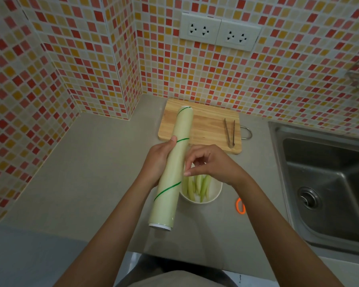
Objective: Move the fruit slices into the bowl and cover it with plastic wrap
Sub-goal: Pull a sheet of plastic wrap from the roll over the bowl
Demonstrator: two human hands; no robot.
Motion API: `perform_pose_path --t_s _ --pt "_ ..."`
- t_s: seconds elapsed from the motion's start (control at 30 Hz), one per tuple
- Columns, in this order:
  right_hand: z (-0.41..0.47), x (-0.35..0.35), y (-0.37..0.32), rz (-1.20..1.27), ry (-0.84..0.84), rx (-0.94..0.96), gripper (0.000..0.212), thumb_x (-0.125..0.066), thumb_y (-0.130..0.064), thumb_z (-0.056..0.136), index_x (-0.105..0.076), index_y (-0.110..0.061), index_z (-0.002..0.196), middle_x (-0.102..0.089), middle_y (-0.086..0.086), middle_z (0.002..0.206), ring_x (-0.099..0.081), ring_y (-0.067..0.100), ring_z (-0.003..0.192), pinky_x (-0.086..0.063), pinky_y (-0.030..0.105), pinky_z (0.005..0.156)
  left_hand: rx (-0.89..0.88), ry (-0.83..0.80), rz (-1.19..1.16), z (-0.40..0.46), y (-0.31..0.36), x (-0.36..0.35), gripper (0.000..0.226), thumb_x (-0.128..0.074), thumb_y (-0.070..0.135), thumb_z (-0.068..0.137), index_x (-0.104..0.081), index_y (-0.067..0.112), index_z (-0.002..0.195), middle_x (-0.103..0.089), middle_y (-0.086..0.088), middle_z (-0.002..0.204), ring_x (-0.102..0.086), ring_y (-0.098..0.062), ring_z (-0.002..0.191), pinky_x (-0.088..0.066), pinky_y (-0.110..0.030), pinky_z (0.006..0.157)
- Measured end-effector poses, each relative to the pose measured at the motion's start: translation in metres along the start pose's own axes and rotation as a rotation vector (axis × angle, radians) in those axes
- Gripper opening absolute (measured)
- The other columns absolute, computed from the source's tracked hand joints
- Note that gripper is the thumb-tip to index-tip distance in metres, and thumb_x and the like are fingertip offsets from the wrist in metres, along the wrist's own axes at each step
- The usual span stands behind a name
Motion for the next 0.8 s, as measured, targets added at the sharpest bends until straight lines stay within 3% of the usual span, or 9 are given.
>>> perform_pose_path --t_s 0.17,0.3,0.47,0.63,0.73,0.8 --pt "-0.006 -0.002 0.001 0.187 -0.013 -0.007 0.019 -0.070 0.012 0.073 -0.063 -0.004 0.076 -0.061 0.014 0.083 -0.055 0.024 0.077 -0.049 0.023 0.070 -0.022 0.033 0.013 0.003 0.009 0.004 0.044 -0.052 0.041 0.096 -0.066 0.005 0.076 -0.063 -0.012 0.066 -0.057 -0.016 0.052 -0.044 -0.022 0.050" --pt "-0.004 -0.008 -0.002 0.062 -0.025 -0.022 0.024 -0.078 0.007 0.068 -0.065 -0.004 0.085 -0.061 0.003 0.073 -0.048 0.014 0.065 -0.043 0.025 0.065 -0.033 0.032 0.024 0.003 0.012 0.002 0.045 -0.053 0.040 0.096 -0.064 0.016 0.060 -0.064 -0.002 0.055 -0.058 -0.012 0.046 -0.044 -0.018 0.046" --pt "-0.005 -0.005 -0.007 0.034 -0.024 -0.010 0.011 -0.079 0.002 0.068 -0.071 -0.001 0.074 -0.062 0.003 0.073 -0.047 0.024 0.067 -0.041 0.035 0.068 -0.007 0.013 0.008 0.002 0.008 -0.002 0.043 -0.051 0.041 0.096 -0.070 0.005 0.079 -0.067 -0.014 0.071 -0.061 -0.021 0.060 -0.046 -0.026 0.057" --pt "-0.012 -0.002 -0.002 0.144 -0.041 -0.032 0.013 -0.074 0.003 0.073 -0.066 -0.005 0.078 -0.058 0.007 0.080 -0.046 0.025 0.074 -0.042 0.025 0.068 0.009 0.054 -0.008 0.002 0.012 0.006 0.043 -0.050 0.040 0.097 -0.064 0.011 0.069 -0.063 0.001 0.049 -0.059 -0.007 0.042 -0.041 -0.013 0.041" --pt "-0.010 -0.005 -0.002 0.010 -0.031 -0.034 0.020 -0.080 -0.001 0.069 -0.069 -0.004 0.085 -0.058 0.001 0.078 -0.045 0.020 0.070 -0.041 0.026 0.067 -0.019 0.046 0.018 0.003 0.015 0.006 0.044 -0.050 0.040 0.097 -0.060 0.010 0.066 -0.059 0.002 0.047 -0.054 -0.007 0.040 -0.039 -0.013 0.040" --pt "-0.008 -0.009 -0.006 -0.057 -0.052 -0.011 0.017 -0.082 -0.004 0.067 -0.071 -0.003 0.080 -0.058 -0.001 0.077 -0.045 0.019 0.070 -0.041 0.031 0.069 -0.023 0.030 0.024 0.003 0.016 0.003 0.044 -0.050 0.041 0.097 -0.060 0.009 0.068 -0.060 0.001 0.049 -0.055 -0.008 0.041 -0.040 -0.014 0.041"
Point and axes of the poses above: each hand's wrist, its own z-axis towards the middle knuckle, its own x-axis out of the back of the hand, y = z × x, the point moved 9 cm from there along z, towards the middle knuckle
